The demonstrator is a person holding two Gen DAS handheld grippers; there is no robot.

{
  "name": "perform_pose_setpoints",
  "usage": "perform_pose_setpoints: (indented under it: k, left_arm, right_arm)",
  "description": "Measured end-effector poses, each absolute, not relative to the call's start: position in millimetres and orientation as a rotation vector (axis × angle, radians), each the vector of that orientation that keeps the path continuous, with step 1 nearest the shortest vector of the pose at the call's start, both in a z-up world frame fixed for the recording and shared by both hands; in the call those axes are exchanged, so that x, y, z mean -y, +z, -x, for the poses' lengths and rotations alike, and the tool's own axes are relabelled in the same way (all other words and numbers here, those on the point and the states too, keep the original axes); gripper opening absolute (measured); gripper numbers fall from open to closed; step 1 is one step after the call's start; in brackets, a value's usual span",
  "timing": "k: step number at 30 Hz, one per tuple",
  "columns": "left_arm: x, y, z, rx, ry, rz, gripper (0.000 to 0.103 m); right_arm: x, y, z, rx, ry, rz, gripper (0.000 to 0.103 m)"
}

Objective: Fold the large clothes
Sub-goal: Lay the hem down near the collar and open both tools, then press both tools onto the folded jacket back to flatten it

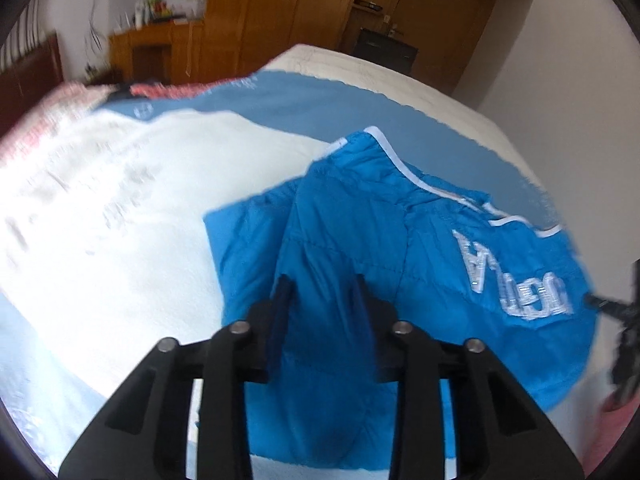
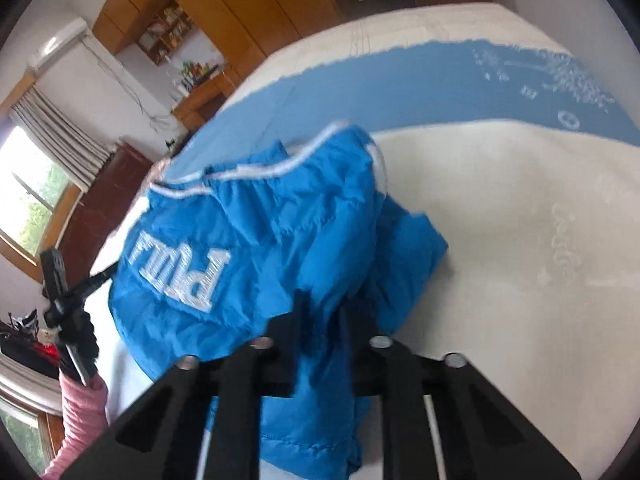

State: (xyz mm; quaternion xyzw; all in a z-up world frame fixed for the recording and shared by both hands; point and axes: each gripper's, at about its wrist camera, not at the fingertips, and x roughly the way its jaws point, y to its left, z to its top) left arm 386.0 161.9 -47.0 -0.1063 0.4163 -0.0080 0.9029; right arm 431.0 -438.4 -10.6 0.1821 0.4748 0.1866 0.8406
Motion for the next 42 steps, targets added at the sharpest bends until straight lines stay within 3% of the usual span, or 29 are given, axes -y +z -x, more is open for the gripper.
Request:
perform_pose_setpoints:
  k: [6, 16, 22, 32, 42]
  left_arm:
    - [-164, -69, -404, -0.916, 0.025, 0.193, 0.026]
    - [-165, -88, -408, -0.869, 0.034, 0.187, 0.028]
    - [-158, -74, -404, -0.894, 0.095, 0.187, 0.028]
    - [-112, -20, -350, -0.758, 0.049, 0.168, 0.026]
    - [-35, -40, -363, -0.792, -0.100, 0.108, 0.027]
  right_arm:
    - [437, -39, -446, -1.079, 0.304, -0.380, 0.010]
    - [435, -68, -435, -1.028, 0.274, -0.390, 0.012]
    - [447, -55, -422, -1.009, 0.242, -0.494, 0.018]
    - [399, 8, -366, -0.817, 0.234, -0.337, 0.018]
    - [314, -14, -374, -0.806, 0.254, -0.248, 0.012]
